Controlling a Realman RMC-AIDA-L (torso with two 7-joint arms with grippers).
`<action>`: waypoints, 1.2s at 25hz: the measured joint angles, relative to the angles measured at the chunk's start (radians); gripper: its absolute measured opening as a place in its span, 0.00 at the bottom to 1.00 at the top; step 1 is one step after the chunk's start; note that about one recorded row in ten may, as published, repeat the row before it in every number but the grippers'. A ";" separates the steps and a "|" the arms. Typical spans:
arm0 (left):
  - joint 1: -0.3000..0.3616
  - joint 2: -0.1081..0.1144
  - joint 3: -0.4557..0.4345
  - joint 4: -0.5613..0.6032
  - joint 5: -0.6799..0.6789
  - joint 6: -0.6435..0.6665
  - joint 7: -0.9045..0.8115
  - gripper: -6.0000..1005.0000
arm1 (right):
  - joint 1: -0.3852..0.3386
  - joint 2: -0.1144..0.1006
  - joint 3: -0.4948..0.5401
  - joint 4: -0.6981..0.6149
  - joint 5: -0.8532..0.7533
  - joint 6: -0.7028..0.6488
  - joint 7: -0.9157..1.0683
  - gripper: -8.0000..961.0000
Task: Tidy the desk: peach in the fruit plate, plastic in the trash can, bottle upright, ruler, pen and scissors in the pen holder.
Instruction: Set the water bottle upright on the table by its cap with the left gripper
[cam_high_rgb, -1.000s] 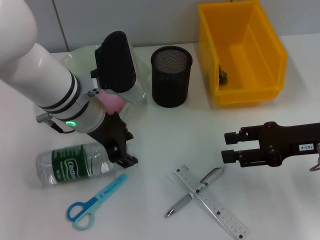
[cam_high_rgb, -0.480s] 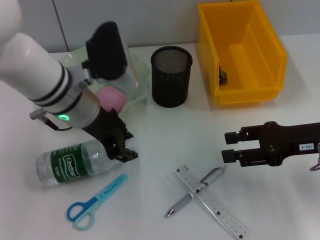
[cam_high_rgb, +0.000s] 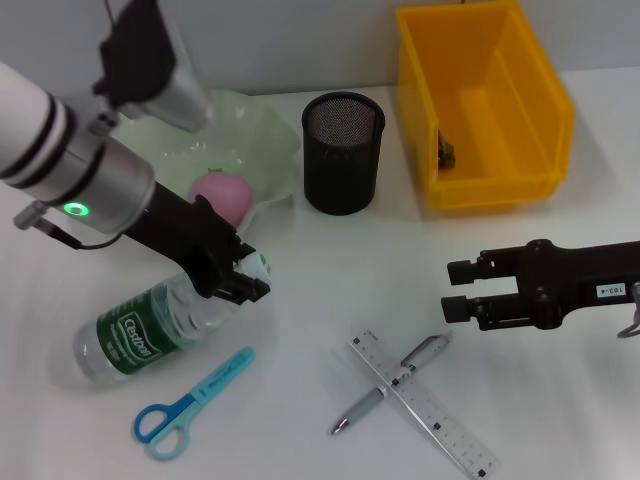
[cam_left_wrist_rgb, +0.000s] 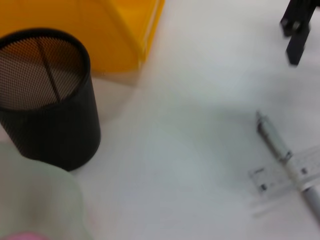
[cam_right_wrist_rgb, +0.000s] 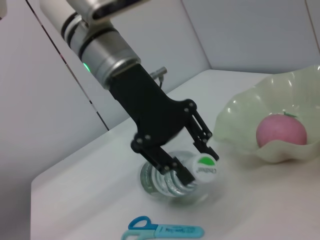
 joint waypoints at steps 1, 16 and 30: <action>0.000 0.001 -0.027 0.001 -0.004 0.018 0.007 0.44 | 0.001 0.000 0.000 0.000 0.000 0.000 0.000 0.69; 0.029 0.012 -0.275 0.072 -0.035 0.190 0.063 0.44 | 0.023 0.000 -0.002 0.000 -0.003 -0.003 0.000 0.69; 0.078 0.060 -0.425 0.102 -0.061 0.289 0.077 0.44 | 0.037 0.004 -0.003 -0.002 -0.013 0.003 0.010 0.69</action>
